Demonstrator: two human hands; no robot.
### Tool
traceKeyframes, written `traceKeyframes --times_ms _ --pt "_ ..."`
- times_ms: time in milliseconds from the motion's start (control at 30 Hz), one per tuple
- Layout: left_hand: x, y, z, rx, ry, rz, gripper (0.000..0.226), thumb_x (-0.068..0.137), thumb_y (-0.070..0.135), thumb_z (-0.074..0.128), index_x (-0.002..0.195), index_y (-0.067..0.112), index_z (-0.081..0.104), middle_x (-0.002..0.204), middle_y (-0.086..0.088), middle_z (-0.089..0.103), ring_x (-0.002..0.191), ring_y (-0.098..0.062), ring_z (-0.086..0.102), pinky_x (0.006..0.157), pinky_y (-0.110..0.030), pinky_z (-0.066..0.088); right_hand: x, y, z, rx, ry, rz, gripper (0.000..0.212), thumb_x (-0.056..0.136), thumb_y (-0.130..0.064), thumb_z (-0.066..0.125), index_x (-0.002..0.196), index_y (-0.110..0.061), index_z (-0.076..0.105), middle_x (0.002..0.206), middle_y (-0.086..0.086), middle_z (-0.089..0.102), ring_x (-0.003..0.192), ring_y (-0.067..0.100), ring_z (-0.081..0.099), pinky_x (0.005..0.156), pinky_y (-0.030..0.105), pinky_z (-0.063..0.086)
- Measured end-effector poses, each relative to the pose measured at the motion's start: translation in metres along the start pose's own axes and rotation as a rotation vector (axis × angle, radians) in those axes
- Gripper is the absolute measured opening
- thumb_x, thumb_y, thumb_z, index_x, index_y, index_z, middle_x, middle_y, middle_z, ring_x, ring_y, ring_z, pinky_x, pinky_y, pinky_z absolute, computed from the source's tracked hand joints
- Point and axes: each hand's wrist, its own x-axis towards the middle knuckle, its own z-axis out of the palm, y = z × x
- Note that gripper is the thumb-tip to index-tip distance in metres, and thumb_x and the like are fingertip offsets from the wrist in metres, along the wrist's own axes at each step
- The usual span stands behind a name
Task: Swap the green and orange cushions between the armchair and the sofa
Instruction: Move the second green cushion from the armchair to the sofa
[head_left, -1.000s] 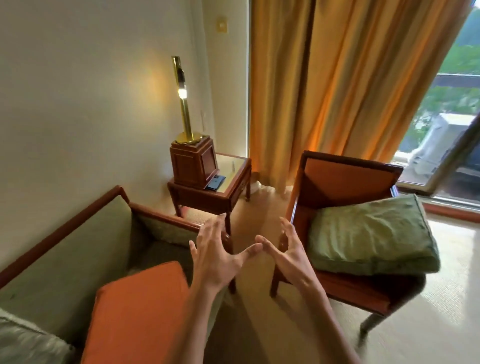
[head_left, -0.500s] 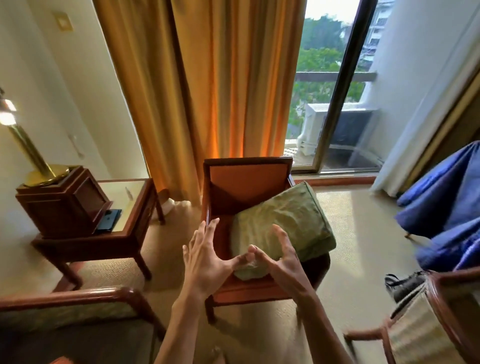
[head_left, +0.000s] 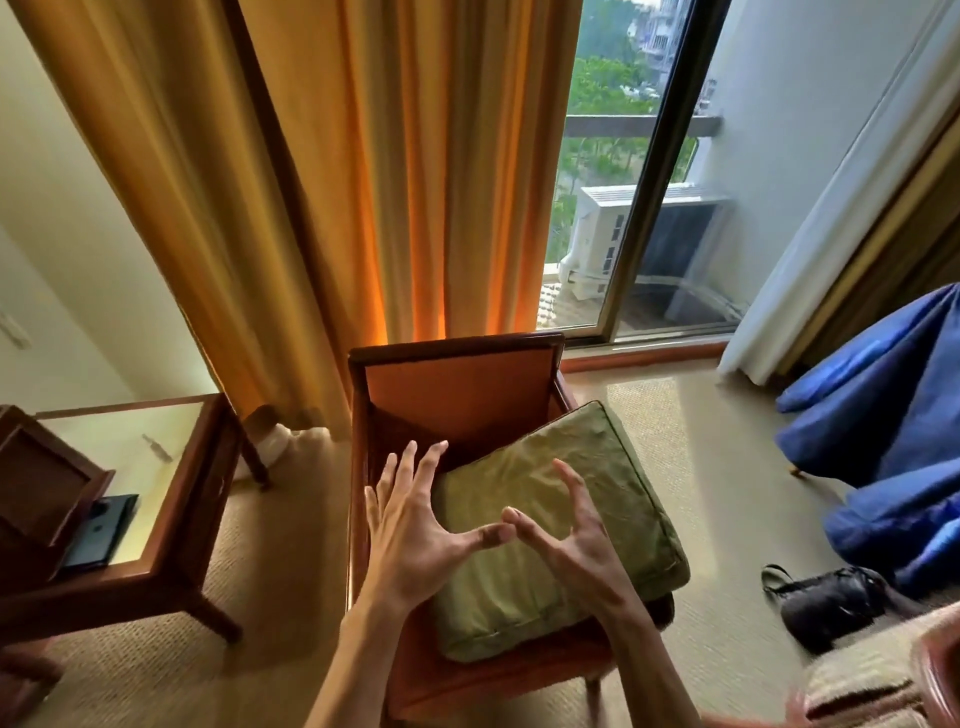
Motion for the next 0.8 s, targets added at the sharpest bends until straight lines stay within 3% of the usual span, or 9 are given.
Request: traceKeyframes --times_ms 100,267,400,500,667,733,800 --pt "0.042 -0.012 0.029 0.000 -0.059 -0.036 0.125 0.047 0.101 0.056 0.153 0.045 0.021 0.167 0.004 0.010 0.152 -0.010 -0.007 0.124 -0.050 0.000 0.047 0.015 -0.008 -0.011 -0.002 0.055 0.112 0.057 -0.081 0.073 0.150 -0.049 0.020 0.160 -0.009 0.024 0.141 0.009 0.028 0.112 0.037 0.034" --pt "0.127 -0.036 0.080 0.056 -0.211 -0.094 0.122 0.050 0.101 0.053 0.154 0.045 0.020 0.166 0.003 0.014 0.153 -0.013 -0.003 0.123 -0.052 -0.003 0.146 0.052 -0.022 -0.107 -0.087 0.147 0.112 0.056 -0.084 0.073 0.149 -0.053 0.019 0.159 -0.010 0.028 0.145 0.020 0.025 0.117 0.055 0.027" --pt "0.210 -0.057 0.133 0.101 -0.331 -0.169 0.126 0.047 0.102 0.053 0.154 0.044 0.021 0.165 0.004 0.018 0.153 -0.014 0.003 0.123 -0.054 0.001 0.252 0.085 -0.040 -0.266 -0.165 0.151 0.112 0.062 -0.075 0.076 0.153 -0.035 0.024 0.156 -0.006 0.034 0.141 0.011 0.027 0.120 0.052 0.020" --pt "0.274 -0.080 0.175 0.149 -0.423 -0.210 0.126 0.047 0.100 0.054 0.154 0.042 0.022 0.165 0.002 0.021 0.153 -0.018 0.007 0.123 -0.054 0.003 0.336 0.122 -0.038 -0.417 -0.266 0.139 0.113 0.065 -0.075 0.074 0.154 -0.026 0.024 0.158 -0.001 0.032 0.145 0.015 0.027 0.120 0.047 0.017" --pt "0.361 -0.141 0.262 0.189 -0.626 -0.287 0.121 0.062 0.073 0.079 0.157 0.032 0.017 0.166 -0.006 0.018 0.153 -0.027 0.008 0.123 -0.051 0.007 0.452 0.203 -0.007 -0.665 -0.459 0.127 0.091 0.078 -0.061 0.072 0.149 -0.019 0.035 0.151 0.004 0.041 0.140 0.023 0.037 0.112 0.044 0.031" --pt "0.383 -0.169 0.298 0.203 -0.718 -0.319 0.126 0.062 0.071 0.080 0.159 0.029 0.012 0.166 -0.010 0.012 0.154 -0.029 0.005 0.124 -0.050 0.007 0.479 0.239 0.004 -0.784 -0.520 0.171 0.078 0.081 -0.060 0.068 0.142 -0.019 0.041 0.142 0.007 0.048 0.130 0.027 0.047 0.106 0.044 0.041" --pt "0.390 -0.193 0.328 0.205 -0.797 -0.364 0.134 0.058 0.074 0.080 0.159 0.029 0.003 0.167 -0.011 0.002 0.154 -0.028 0.003 0.124 -0.049 0.007 0.491 0.267 0.015 -0.988 -0.640 0.246 0.079 0.079 -0.067 0.064 0.140 -0.022 0.042 0.141 0.010 0.050 0.126 0.031 0.051 0.103 0.045 0.043"
